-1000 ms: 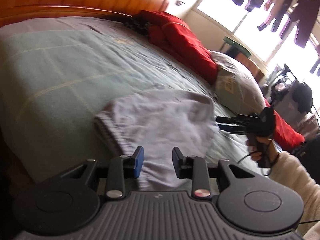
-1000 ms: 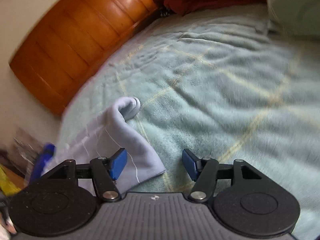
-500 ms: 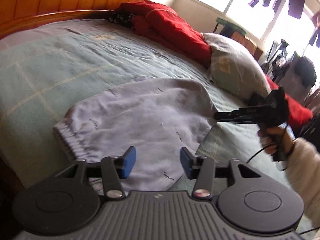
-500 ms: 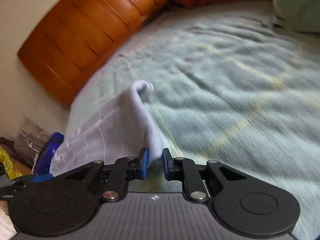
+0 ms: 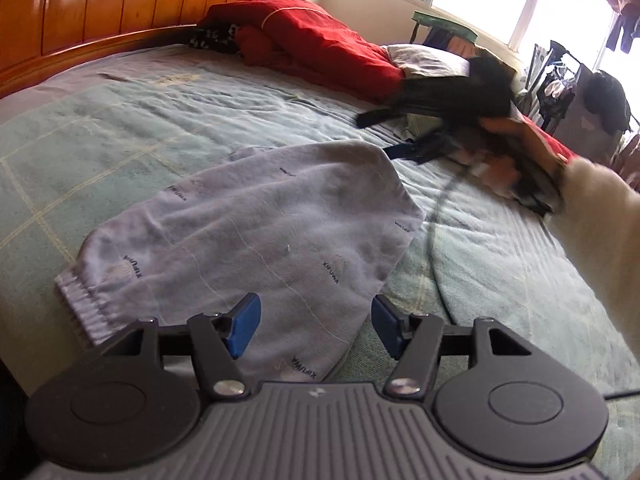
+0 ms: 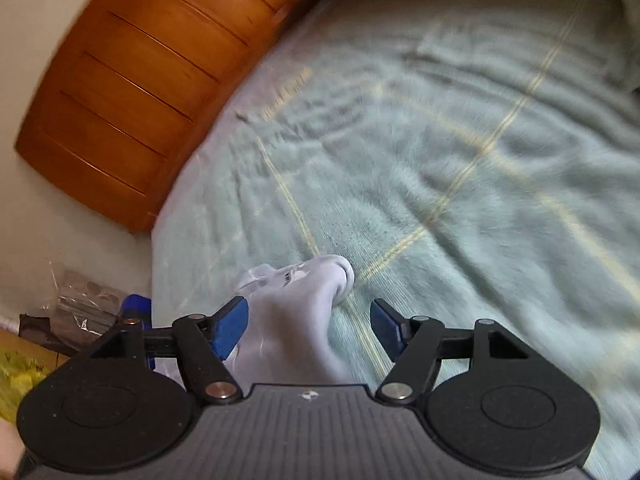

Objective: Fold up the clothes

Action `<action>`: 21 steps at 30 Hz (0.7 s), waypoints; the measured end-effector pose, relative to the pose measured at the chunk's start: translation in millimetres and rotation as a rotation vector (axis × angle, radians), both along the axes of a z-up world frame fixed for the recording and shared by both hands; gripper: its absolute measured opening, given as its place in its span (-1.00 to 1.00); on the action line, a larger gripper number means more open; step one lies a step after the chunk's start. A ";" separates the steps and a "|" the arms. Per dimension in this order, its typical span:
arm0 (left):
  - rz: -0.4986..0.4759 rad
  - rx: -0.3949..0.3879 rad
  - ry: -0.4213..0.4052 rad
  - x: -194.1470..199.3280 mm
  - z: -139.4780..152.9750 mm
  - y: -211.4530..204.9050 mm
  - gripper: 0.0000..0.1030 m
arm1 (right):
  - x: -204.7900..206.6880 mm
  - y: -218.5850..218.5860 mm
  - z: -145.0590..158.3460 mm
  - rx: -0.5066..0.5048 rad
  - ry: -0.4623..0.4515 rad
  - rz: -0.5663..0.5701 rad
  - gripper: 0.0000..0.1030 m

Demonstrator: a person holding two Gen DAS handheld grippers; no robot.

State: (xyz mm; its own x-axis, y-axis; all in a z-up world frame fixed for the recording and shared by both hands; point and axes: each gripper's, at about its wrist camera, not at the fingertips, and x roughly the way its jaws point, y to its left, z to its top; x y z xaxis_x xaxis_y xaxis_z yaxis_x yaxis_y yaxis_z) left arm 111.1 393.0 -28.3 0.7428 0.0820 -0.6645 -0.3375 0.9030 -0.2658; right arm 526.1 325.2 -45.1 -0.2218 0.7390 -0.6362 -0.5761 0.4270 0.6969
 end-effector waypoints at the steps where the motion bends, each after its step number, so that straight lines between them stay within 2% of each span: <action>1: -0.005 0.007 0.002 1.4 -0.6 -0.2 0.21 | 3.1 10.7 -7.7 -0.020 0.024 0.018 0.41; 4: -0.015 0.032 0.006 5.5 -4.4 -1.1 0.27 | 8.3 32.1 -22.8 -0.047 0.042 0.044 0.41; 7: -0.028 0.033 0.007 8.8 -10.3 -0.4 0.28 | 10.2 43.1 -28.3 0.001 0.082 0.075 0.40; 8: -0.031 0.027 0.006 9.4 -12.4 0.5 0.28 | 10.6 46.3 -29.0 0.016 0.086 0.083 0.32; 9: -0.032 0.020 0.007 9.8 -14.8 1.8 0.28 | 10.3 48.1 -28.3 0.025 0.069 0.085 0.19; 10: -0.029 0.014 0.008 9.8 -16.9 3.4 0.29 | 9.3 49.6 -27.9 0.027 0.047 0.084 -0.22; 11: -0.024 0.008 0.010 9.5 -18.5 4.9 0.29 | 8.0 50.7 -26.9 0.030 0.021 0.085 -0.52; 15: -0.015 -0.011 -0.009 6.1 -18.1 8.5 0.29 | -3.9 44.8 -13.3 0.080 -0.146 0.120 -0.61; 19: -0.009 0.005 -0.026 0.7 -14.5 7.7 0.31 | -13.7 30.6 2.3 0.145 -0.290 0.151 -0.60; 21: -0.001 0.003 -0.017 0.5 -15.7 9.2 0.31 | -7.2 33.7 -6.8 0.005 -0.333 0.089 -0.38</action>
State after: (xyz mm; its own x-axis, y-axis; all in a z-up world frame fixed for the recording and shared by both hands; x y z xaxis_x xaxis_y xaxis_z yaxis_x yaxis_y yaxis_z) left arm 111.6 402.2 -44.0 0.7541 0.0834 -0.6514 -0.3320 0.9042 -0.2686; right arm 518.9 358.8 -51.8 -0.0661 0.7297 -0.6806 -0.8073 0.3618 0.4662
